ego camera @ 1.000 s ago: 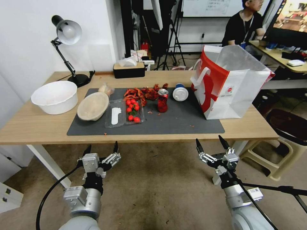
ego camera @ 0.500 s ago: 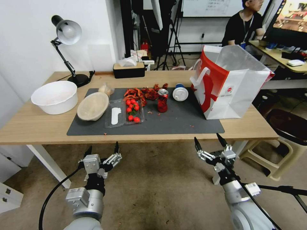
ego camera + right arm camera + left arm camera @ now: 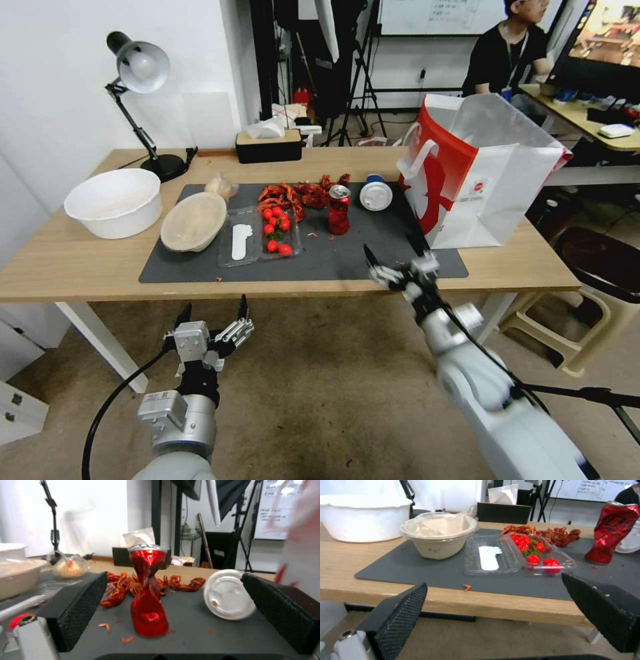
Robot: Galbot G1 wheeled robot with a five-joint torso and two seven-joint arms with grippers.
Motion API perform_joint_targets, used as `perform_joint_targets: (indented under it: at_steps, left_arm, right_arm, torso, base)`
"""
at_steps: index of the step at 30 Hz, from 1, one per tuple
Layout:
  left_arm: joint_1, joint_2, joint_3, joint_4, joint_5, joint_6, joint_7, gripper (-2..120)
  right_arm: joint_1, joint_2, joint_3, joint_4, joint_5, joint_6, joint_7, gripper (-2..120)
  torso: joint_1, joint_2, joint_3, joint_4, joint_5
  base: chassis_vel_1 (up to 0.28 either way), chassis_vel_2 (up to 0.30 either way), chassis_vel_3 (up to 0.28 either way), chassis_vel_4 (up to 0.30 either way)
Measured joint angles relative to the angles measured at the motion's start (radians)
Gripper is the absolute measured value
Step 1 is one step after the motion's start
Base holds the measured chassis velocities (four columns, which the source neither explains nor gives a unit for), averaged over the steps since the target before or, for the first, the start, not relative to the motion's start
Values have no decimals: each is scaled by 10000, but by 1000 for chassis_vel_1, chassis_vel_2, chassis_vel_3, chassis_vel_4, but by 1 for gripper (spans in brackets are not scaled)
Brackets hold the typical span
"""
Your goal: Pick up the trash from the table and place it into the takeout bag.
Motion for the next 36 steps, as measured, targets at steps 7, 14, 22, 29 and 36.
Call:
perform_joint_targets:
  at_steps: [7,14,22,29,36]
  left_arm:
    - [37,-64,-85,17,4,-7,-21,100]
    - [34,-162,-107,65,37,-23,-41,100]
    - [81,-171,-178,117,41,-170,-82,100]
    - [57,-191,-159,191,45,-235,-103,100]
    - [54,-201,-113,218,65,-275,-164,100]
  right_arm:
    - [1783,254,-1042,-1389,418,-425,233,100]
    - [3361,674,-1882,-2757,764,-822,194,100]
    - [4041,930,-2231,-3489,972,-1221,-33,96]
    - [4028,961,-2304,-3562,1095,-1260,-226,73]
    - [3980,842,-2301,-3540,1099,-1128,-334,51]
  torso:
    - [0,0,1,-2,2]
    - [0,0,0,-2,1]
    - [0,0,-1,-3,1]
    - [0,1,-1,-3,2]
    - [0,1,-1,-4,3]
  base:
    - [0,0,0,0]
    - [0,0,0,0]
    - [0,0,0,0]
    - [0,0,0,0]
    - [0,0,0,0]
